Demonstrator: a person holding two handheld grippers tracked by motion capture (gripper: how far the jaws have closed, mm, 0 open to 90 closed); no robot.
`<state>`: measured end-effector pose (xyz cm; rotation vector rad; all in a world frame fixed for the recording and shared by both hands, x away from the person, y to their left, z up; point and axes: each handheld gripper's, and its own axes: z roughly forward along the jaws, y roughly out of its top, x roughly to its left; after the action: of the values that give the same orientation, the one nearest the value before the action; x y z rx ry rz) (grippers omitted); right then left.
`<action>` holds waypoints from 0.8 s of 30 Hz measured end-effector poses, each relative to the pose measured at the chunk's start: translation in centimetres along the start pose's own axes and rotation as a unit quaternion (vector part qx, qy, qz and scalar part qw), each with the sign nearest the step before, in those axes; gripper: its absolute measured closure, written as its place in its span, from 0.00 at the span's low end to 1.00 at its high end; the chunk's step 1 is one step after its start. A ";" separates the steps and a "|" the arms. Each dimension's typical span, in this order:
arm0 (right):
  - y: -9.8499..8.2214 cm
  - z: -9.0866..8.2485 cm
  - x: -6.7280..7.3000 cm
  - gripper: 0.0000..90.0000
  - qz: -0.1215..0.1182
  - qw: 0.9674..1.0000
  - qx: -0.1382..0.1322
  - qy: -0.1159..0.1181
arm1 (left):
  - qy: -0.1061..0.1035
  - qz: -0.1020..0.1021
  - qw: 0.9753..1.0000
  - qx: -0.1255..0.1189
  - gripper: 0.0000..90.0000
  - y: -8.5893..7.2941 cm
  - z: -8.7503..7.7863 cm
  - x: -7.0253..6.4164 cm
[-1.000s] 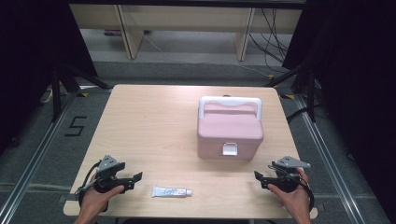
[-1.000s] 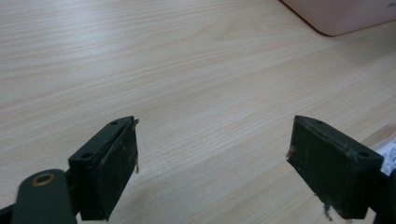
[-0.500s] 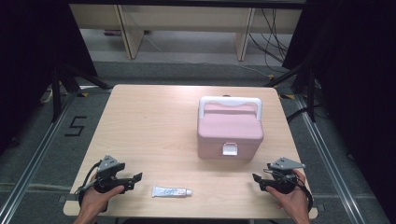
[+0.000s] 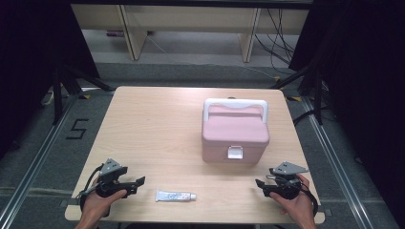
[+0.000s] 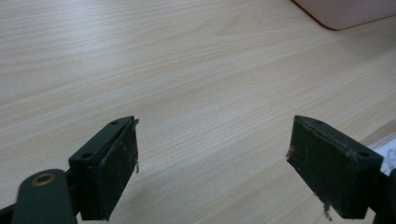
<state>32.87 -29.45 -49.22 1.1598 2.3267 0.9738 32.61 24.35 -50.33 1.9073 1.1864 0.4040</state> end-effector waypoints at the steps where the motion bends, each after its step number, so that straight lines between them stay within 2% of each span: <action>1: 0.0 0.0 0.0 0.34 0.000 1.000 0.000 0.000 | 0.000 0.000 1.000 -0.001 0.17 0.0 0.0 0.0; 2: 0.0 0.0 0.2 0.34 0.009 1.000 -0.004 -0.003 | -0.001 0.001 1.000 0.001 0.17 0.0 0.0 0.0; 6: 0.2 -0.1 0.8 0.34 0.010 1.000 0.004 0.003 | -0.001 0.001 1.000 0.004 0.17 0.0 0.0 0.0; 7: 0.2 0.0 0.7 0.34 -0.009 1.000 0.001 0.002 | -0.001 0.001 1.000 0.004 0.17 0.0 0.0 0.0; 8: 0.3 0.0 0.9 0.34 -0.005 1.000 0.006 0.006 | -0.002 0.001 1.000 0.003 0.17 0.0 0.0 0.0; 9: 0.3 0.1 1.0 0.35 -0.015 1.000 0.003 0.006 | -0.002 0.001 1.000 0.003 0.17 0.0 0.0 0.0; 12: 0.7 0.0 1.5 0.35 -0.022 1.000 0.003 0.013 | 0.002 -0.002 1.000 0.003 0.17 0.0 0.0 0.0; 13: 0.8 -0.1 1.8 0.35 -0.017 1.000 0.003 0.016 | 0.001 -0.002 1.000 0.000 0.17 0.0 0.0 0.0; 14: 1.0 0.1 2.0 0.35 -0.039 0.999 -0.006 0.018 | -0.001 0.000 1.000 0.002 0.17 0.0 0.0 0.0; 17: 1.1 0.2 2.4 0.35 -0.038 0.999 -0.001 0.023 | -0.002 0.002 1.000 0.003 0.17 0.0 0.0 0.0; 20: 1.3 0.2 2.5 0.35 -0.055 0.998 -0.002 0.023 | -0.002 0.001 1.000 0.004 0.17 0.0 0.0 0.0; 21: 1.3 0.1 2.8 0.35 -0.043 0.999 0.002 0.029 | 0.000 0.001 1.000 0.005 0.17 0.0 0.0 0.0; 23: 1.5 0.1 3.1 0.35 -0.043 0.999 0.000 0.032 | 0.001 0.000 1.000 -0.001 0.17 0.0 0.1 0.0; 24: 1.6 0.1 3.1 0.35 -0.047 0.998 -0.001 0.036 | 0.000 0.001 1.000 0.005 0.17 0.0 0.0 0.0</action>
<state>31.95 -26.20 -48.24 1.0213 2.4129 0.9989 32.64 24.35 -50.35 1.9185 1.1882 0.4002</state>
